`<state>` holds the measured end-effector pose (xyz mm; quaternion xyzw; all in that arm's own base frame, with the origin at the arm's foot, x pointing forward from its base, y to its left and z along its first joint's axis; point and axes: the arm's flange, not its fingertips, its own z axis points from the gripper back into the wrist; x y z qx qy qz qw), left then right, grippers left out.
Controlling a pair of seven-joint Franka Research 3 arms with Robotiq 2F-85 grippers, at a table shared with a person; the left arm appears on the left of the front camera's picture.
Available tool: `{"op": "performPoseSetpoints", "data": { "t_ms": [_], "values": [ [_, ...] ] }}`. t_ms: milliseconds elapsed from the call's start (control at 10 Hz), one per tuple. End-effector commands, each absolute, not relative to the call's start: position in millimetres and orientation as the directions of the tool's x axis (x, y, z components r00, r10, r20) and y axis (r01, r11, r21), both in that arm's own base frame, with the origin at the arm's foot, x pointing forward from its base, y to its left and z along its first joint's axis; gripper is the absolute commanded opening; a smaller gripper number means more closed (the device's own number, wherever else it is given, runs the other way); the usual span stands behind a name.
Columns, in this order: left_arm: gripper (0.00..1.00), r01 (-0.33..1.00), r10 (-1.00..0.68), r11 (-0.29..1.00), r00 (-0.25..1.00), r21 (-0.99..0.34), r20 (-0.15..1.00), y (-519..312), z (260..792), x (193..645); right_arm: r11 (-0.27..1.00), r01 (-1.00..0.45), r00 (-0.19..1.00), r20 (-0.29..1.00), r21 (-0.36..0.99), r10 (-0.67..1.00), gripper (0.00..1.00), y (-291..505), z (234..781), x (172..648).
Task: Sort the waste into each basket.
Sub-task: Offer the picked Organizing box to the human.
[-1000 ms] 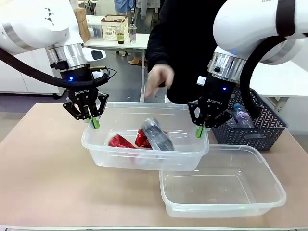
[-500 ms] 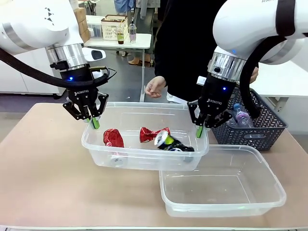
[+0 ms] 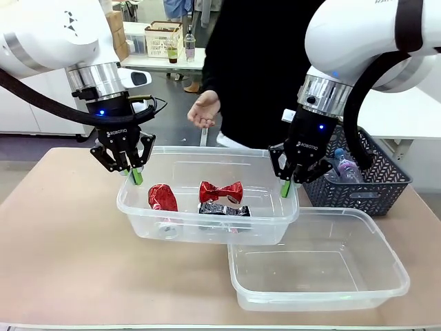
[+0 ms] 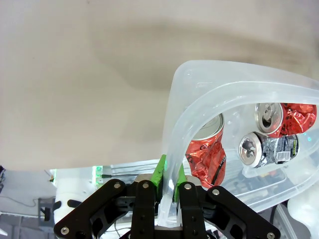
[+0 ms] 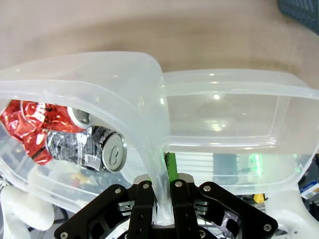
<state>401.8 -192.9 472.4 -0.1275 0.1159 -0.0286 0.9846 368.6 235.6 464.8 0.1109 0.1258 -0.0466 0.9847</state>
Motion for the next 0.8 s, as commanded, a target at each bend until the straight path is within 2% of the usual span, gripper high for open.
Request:
{"op": "performPoseSetpoints", "data": {
  "t_ms": [0,100,200,400,700],
  "values": [
    [0.07,0.022,-0.084,0.965,0.970,-0.262,-0.227,-191.9,476.0,402.2,0.970,0.117,0.964,-0.257,0.213,-0.060,0.05,233.3,467.1,368.3],
    [0.07,0.027,-0.086,0.966,0.971,-0.258,-0.221,-192.9,472.4,401.8,0.971,0.120,0.964,-0.258,0.207,-0.064,0.05,235.6,464.8,368.6],
    [0.07,0.037,-0.090,0.972,0.972,-0.233,-0.219,-195.3,483.5,414.5,0.977,0.116,0.959,-0.276,0.179,-0.063,0.05,245.2,474.6,389.2],
    [0.07,0.005,-0.044,0.973,0.985,-0.229,-0.166,-194.5,527.3,468.6,0.985,0.034,0.960,-0.281,0.169,0.015,0.05,265.8,513.0,466.5],
    [0.07,-0.033,-0.006,0.974,0.985,-0.225,-0.171,-187.7,539.5,524.3,0.985,0.058,0.935,-0.354,0.162,0.004,0.05,265.2,523.6,552.6]
  ]
}}
